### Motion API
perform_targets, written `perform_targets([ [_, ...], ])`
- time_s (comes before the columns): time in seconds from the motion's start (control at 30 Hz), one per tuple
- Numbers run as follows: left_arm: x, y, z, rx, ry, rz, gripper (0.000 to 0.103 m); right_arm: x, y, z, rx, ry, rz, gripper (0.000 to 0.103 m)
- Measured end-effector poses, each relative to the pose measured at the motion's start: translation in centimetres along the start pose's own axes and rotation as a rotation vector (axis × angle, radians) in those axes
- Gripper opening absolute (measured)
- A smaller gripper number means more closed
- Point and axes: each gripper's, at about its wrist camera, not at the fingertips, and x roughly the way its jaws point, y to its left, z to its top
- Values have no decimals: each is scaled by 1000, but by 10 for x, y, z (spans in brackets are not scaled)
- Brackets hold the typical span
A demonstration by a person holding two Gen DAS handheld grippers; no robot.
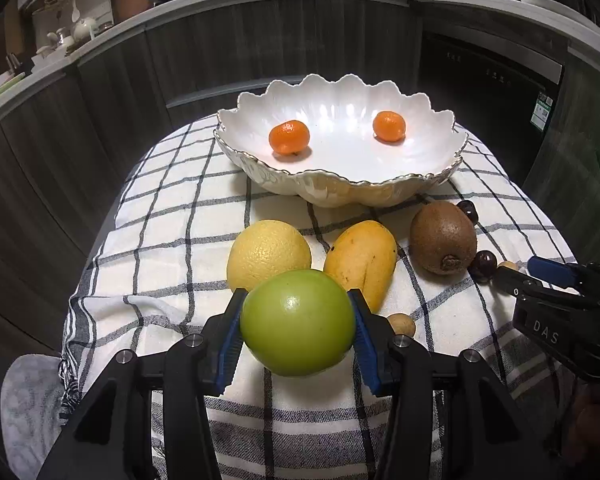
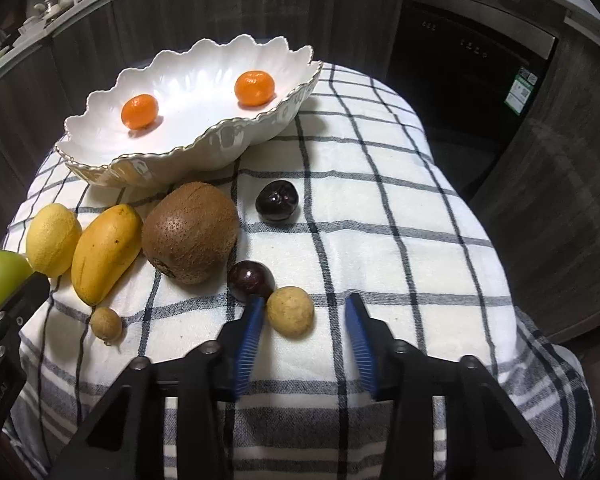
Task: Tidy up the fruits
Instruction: 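Grasp the green apple with the left tool while the right tool grasps a small tan fruit, then carry the green apple and tan fruit over the white bowl with both tools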
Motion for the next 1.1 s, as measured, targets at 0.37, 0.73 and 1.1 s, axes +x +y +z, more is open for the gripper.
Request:
perform_targets([
  [0.37, 6, 3, 0, 2, 17, 12, 48, 10, 7, 1, -23, 6, 55, 27],
  [0.73, -6, 7, 7, 0, -21, 19, 48, -13, 11, 7, -36, -42, 68, 27],
  [1.1, -25, 12, 35, -27, -92, -4, 48, -49, 13, 38, -41, -141, 97, 27],
])
